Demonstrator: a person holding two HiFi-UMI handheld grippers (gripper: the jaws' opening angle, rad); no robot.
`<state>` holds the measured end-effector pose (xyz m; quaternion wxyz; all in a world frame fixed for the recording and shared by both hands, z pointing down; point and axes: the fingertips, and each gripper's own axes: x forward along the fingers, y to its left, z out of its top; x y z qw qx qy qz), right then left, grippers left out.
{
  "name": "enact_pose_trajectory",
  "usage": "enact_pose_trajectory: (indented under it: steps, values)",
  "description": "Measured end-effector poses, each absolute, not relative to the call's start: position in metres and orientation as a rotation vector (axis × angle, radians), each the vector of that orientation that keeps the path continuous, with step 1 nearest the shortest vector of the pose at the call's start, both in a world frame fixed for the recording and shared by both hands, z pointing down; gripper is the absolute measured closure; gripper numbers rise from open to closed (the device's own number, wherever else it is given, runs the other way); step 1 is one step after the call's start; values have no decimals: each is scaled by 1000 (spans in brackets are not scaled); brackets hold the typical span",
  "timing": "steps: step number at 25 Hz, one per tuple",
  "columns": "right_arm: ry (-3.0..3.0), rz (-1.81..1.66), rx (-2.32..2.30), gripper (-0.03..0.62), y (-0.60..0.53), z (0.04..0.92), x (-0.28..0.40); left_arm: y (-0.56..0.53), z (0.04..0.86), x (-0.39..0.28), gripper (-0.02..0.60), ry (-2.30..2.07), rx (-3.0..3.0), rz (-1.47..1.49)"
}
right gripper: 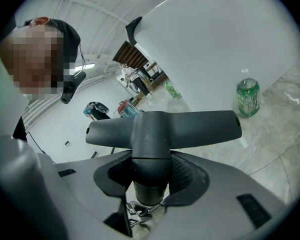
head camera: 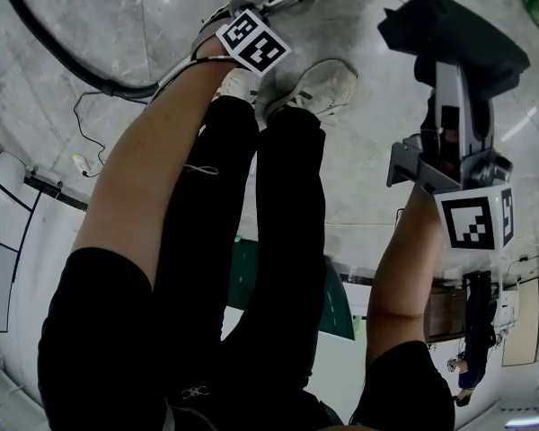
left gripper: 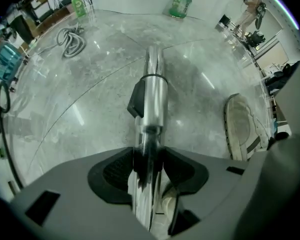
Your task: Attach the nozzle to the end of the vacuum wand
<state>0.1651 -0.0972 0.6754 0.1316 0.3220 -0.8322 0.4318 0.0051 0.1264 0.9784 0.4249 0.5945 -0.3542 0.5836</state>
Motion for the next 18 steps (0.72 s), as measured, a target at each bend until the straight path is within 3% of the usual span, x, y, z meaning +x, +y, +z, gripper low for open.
enact_pose_trajectory:
  steps: [6, 18]
  values:
    - [-2372, 1296, 932, 411, -94, 668, 169, 122, 954, 12, 408, -901, 1543, 1460]
    - [-2407, 1482, 1065, 411, -150, 575, 153, 27, 739, 34, 407, -1126, 1940, 1071]
